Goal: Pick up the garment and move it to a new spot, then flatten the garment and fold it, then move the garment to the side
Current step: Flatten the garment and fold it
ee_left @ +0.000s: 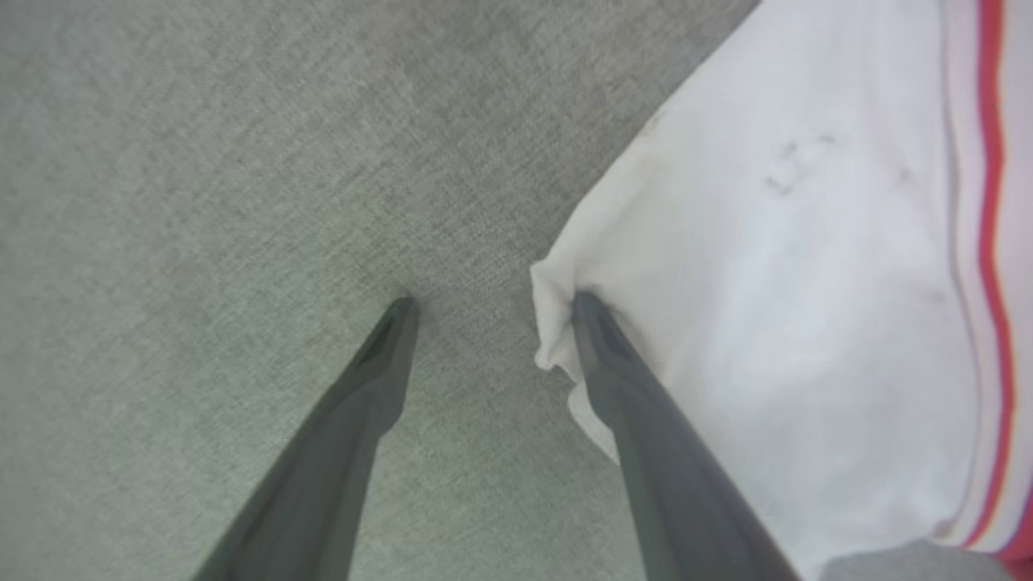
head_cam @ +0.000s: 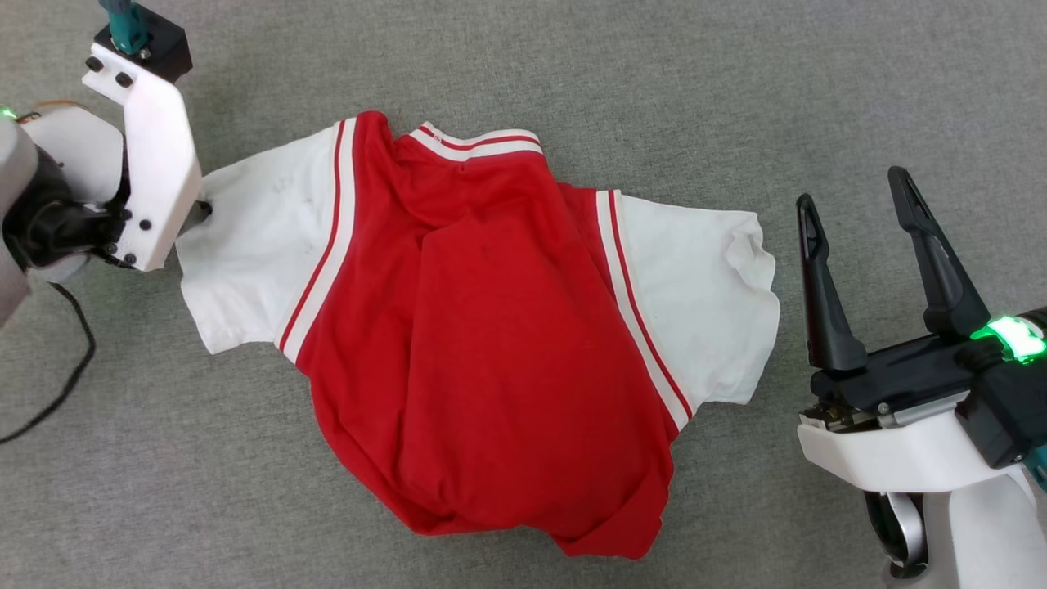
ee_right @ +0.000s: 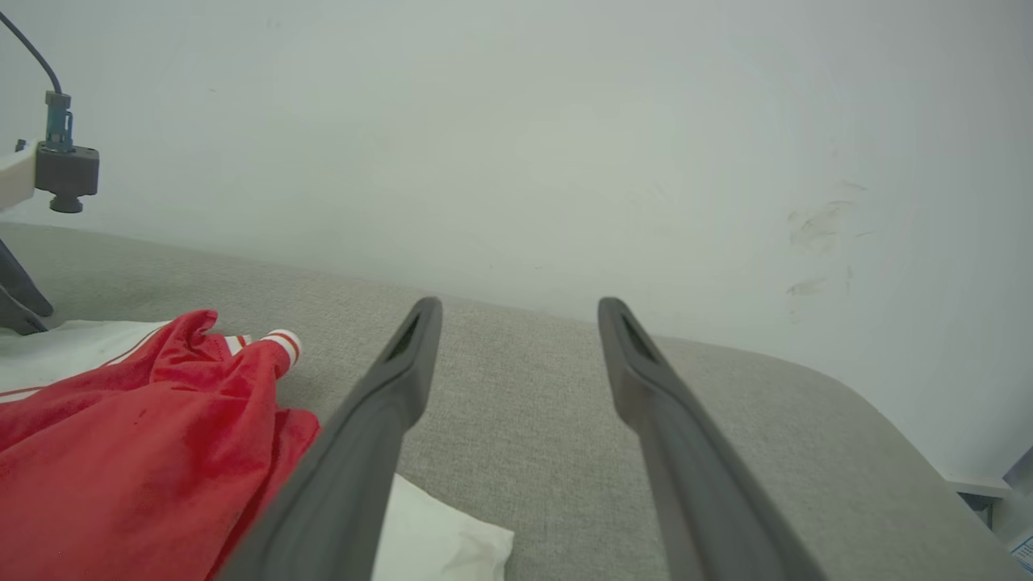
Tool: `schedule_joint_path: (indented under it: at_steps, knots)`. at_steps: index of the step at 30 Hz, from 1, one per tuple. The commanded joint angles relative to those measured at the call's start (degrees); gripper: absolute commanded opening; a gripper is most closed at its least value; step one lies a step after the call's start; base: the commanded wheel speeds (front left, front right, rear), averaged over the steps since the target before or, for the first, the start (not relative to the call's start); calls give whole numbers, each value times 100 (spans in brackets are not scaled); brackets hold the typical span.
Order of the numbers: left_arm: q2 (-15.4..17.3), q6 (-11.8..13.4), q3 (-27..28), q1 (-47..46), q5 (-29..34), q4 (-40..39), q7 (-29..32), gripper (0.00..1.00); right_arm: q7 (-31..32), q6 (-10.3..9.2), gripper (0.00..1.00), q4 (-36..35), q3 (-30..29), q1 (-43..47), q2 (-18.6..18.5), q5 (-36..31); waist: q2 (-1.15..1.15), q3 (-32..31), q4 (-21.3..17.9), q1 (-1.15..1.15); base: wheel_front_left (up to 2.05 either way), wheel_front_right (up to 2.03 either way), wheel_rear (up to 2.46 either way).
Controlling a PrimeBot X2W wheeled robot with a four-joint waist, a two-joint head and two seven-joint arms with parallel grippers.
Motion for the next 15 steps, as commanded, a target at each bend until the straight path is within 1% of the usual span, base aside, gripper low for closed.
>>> schedule_joint_path:
  at_steps: [1,5,6,7,9,15]
  knots:
    - [-117,-12,-144,383,-36,40,30,100,-13,-6,100,-20,-3,-49,25,7,0,22,-6,0,0,0,0]
    - [-288,-25,-179,561,-53,9,31,100,-13,-6,100,6,-14,-96,25,-16,0,46,11,0,0,0,0]
    - [-308,-26,-180,564,-55,-5,46,43,-13,-6,100,18,-16,-101,25,-23,0,44,22,0,0,0,0]
    - [-310,-28,-182,571,-43,-30,115,0,-13,-6,100,29,-10,-106,25,-32,0,37,29,0,0,0,0]
    - [-272,-32,-178,519,0,-61,117,0,-13,-6,100,46,-6,-115,25,-50,0,16,44,0,0,0,0]
    - [-187,-11,-91,164,-20,-105,-258,0,-13,-6,100,94,-76,-14,24,-55,0,-177,168,0,0,0,0]
